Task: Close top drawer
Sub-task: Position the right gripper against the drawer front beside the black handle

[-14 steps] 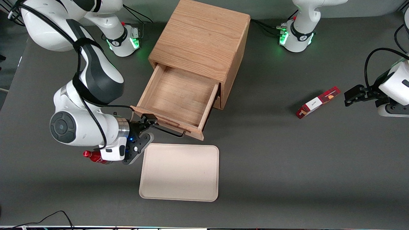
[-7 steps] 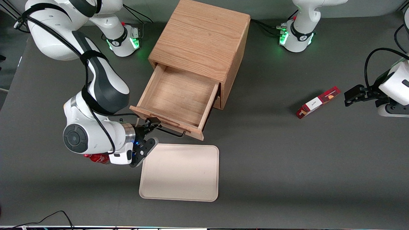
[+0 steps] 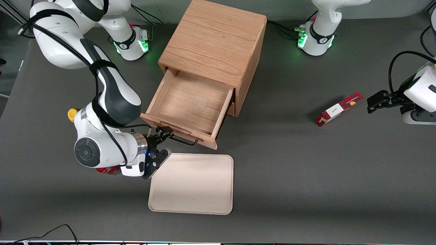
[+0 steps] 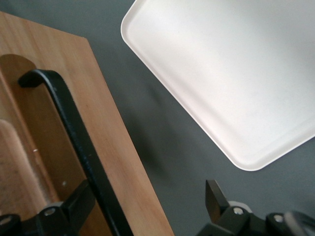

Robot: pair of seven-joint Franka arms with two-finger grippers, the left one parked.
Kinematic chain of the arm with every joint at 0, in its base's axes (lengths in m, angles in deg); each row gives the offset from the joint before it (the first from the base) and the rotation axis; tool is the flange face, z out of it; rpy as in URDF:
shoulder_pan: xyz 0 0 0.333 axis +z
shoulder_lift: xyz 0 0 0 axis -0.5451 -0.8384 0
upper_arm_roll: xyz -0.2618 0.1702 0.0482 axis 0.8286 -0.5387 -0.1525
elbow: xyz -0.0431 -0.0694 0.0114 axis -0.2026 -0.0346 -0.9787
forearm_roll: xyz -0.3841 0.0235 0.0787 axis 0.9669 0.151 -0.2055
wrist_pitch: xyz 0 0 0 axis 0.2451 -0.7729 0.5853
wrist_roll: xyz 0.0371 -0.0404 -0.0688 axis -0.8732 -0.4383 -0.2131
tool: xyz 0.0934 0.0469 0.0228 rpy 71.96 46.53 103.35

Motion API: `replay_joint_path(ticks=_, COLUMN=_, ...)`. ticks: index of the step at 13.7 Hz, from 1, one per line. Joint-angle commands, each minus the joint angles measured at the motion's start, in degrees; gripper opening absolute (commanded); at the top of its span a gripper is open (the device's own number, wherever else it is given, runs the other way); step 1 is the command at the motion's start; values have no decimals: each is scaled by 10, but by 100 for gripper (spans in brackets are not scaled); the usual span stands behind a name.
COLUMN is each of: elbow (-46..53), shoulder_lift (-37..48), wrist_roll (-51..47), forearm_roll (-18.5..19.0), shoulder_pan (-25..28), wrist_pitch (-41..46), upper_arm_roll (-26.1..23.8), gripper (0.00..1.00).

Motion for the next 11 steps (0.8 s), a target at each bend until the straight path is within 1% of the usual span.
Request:
replay_joint_path(ticks=1, elbow=3, shoulder_lift=-10, wrist_roll=10, forearm_roll=15, shoulder_pan=10, wrist_pitch=-9, upper_arm_roll=-6, gripper=100)
replay_joint_path(ticks=6, elbow=-20, shoulder_lift=-5, wrist_roll=9, forearm_roll=25, shoulder_pan=12, wrist_pitch=-16, upper_arm_roll=-7, gripper=100)
replay_joint_path(ticks=11, elbow=-61, shoulder_lift=28, wrist_roll=8, forearm_roll=24, shoulder_pan=9, wrist_pitch=-11, upper_arm_roll=-15, gripper=100)
